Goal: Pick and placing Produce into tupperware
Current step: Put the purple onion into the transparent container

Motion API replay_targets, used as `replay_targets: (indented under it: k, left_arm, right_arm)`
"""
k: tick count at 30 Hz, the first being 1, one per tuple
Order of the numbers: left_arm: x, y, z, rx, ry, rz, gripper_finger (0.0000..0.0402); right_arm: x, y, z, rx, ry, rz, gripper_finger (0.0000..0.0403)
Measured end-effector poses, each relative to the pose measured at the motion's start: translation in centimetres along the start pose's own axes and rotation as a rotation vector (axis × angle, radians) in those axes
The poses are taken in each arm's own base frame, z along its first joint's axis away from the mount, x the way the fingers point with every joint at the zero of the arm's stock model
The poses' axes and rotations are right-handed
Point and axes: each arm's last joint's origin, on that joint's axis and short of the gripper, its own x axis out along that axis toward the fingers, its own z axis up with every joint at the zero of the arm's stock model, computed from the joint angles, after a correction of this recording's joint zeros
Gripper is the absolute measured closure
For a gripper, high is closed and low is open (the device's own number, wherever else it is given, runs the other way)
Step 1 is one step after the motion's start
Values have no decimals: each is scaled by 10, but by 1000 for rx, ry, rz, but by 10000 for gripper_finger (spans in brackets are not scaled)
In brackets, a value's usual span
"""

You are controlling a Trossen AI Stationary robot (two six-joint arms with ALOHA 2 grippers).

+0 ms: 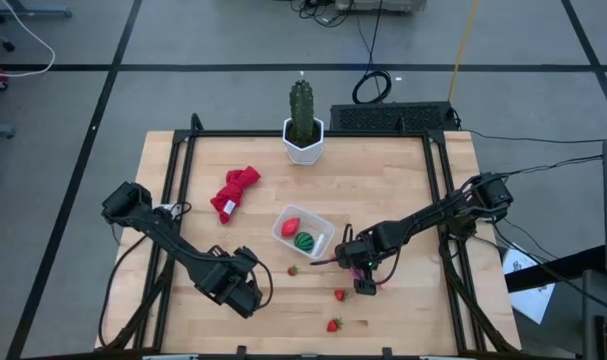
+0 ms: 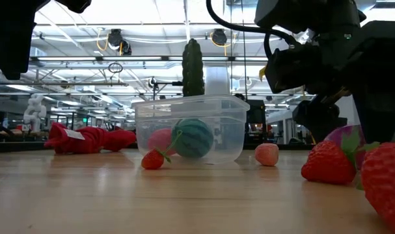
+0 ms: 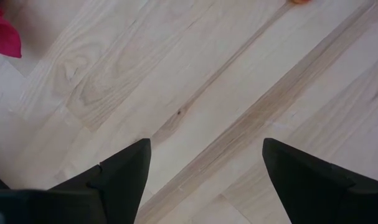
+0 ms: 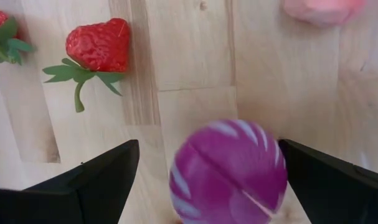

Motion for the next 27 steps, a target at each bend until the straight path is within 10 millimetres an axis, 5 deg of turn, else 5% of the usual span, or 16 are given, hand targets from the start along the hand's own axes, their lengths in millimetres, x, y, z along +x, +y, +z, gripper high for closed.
replay_targets:
  k: [27]
  left_arm:
    - [0, 0, 0, 0, -1, -1, 90]
  right_arm:
    - [0, 0, 0, -55, 4, -4, 23]
